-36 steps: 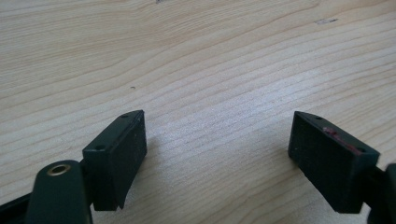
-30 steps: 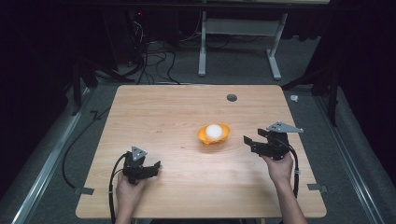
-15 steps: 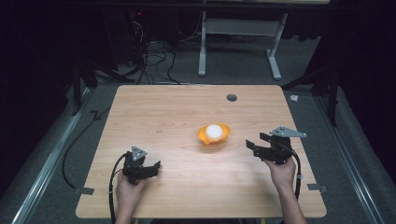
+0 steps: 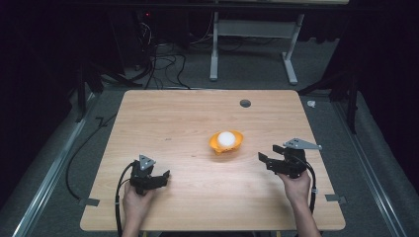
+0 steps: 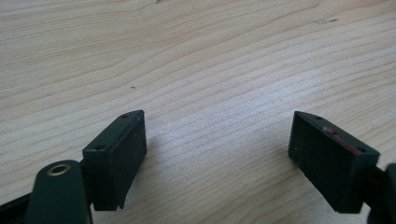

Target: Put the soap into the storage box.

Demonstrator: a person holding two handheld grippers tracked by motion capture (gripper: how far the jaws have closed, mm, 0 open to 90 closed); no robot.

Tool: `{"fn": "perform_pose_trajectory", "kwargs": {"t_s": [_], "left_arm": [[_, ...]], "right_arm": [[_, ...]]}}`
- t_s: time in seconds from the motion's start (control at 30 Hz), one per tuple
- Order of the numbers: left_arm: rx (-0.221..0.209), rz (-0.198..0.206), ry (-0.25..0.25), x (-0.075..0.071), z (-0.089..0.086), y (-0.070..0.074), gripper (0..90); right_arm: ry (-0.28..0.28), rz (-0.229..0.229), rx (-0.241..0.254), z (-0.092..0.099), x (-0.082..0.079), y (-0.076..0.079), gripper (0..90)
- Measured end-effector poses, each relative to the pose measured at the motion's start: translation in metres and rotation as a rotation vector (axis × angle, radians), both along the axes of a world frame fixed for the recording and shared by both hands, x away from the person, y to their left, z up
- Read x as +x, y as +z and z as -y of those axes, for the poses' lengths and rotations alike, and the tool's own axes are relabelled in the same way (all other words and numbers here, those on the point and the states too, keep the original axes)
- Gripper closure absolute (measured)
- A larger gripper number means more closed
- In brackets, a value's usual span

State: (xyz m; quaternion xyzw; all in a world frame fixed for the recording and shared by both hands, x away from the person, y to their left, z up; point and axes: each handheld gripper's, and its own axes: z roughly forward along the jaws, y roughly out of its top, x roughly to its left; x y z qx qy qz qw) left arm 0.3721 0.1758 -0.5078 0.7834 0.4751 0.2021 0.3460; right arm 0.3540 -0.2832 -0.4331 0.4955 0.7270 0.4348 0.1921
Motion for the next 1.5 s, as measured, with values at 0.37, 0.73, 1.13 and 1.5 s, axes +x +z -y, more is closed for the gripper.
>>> {"fn": "perform_pose_trajectory", "kwargs": {"t_s": [0.37, 0.73, 1.13, 1.5], "left_arm": [[0.000, 0.000, 0.000, 0.000, 0.000, 0.000, 19.8], [0.000, 0.000, 0.000, 0.000, 0.000, 0.000, 19.8], [0.000, 0.000, 0.000, 0.000, 0.000, 0.000, 19.8], [0.000, 0.000, 0.000, 0.000, 0.000, 0.000, 19.8]], "right_arm": [[0.006, -0.026, -0.025, -0.008, -0.003, -0.016, 30.5], [0.015, -0.055, -0.031, -0.015, -0.001, -0.027, 30.4], [0.031, -0.085, -0.066, -0.024, 0.000, -0.042, 30.4], [0.056, -0.097, -0.107, -0.037, -0.002, -0.049, 30.1]]}}
